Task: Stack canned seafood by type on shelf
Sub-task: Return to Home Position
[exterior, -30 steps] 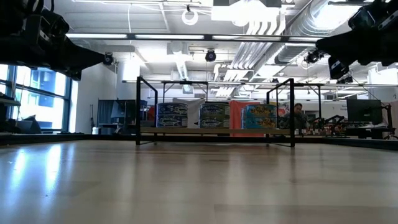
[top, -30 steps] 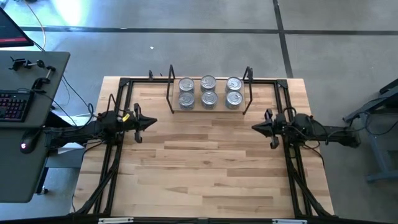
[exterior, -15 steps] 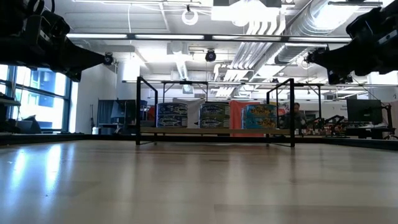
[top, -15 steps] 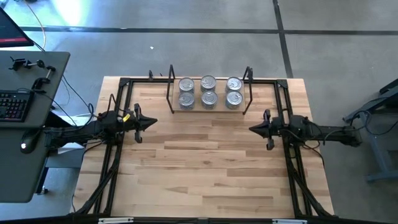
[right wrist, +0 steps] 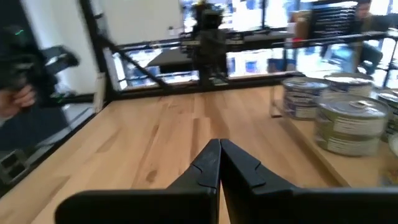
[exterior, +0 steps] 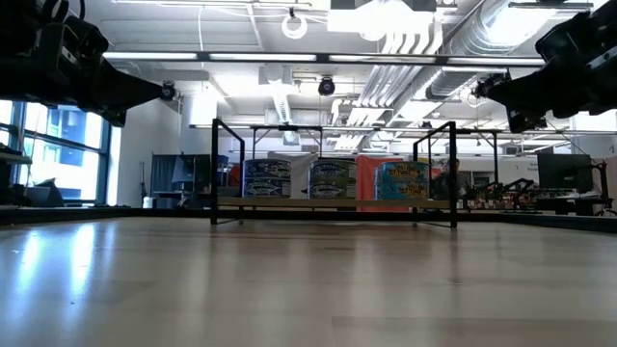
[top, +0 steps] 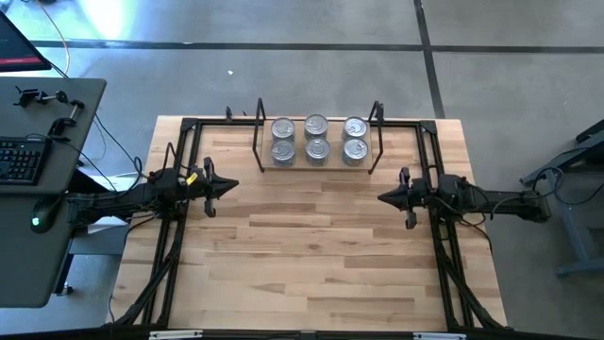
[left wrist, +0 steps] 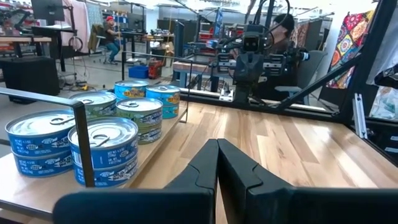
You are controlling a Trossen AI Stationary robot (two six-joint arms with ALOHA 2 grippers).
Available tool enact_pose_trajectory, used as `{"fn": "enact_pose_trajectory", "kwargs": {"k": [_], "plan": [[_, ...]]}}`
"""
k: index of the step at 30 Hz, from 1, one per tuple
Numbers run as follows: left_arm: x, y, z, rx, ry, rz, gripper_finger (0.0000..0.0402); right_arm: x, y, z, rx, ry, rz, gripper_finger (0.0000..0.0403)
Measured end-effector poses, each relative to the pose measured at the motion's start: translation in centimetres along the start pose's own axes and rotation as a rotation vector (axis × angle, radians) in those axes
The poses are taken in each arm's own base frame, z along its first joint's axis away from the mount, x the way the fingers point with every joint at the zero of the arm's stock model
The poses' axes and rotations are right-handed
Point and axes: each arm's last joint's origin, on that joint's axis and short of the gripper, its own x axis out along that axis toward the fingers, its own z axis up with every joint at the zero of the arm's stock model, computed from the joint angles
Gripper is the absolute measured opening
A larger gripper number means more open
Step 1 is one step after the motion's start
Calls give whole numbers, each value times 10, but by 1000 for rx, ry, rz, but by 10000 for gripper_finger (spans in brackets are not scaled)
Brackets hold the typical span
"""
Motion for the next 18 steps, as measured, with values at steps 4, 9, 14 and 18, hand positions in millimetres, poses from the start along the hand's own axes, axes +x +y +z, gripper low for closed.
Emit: {"fn": "enact_pose_trajectory", "kwargs": {"k": [4, 9, 14, 18], "plan": [[0, 0, 0, 12, 5, -4, 1, 0, 3, 1, -43, -4, 99, 0], [1, -2, -2, 60, 22, -71, 1, 1, 4, 1, -23, -34, 127, 0], [2, -2, -3, 37, 39, -64, 1, 1, 4, 1, -6, -35, 126, 0], [4, -1, -5, 41, 66, -45, 1, 1, 3, 0, -20, -27, 113, 0]]}}
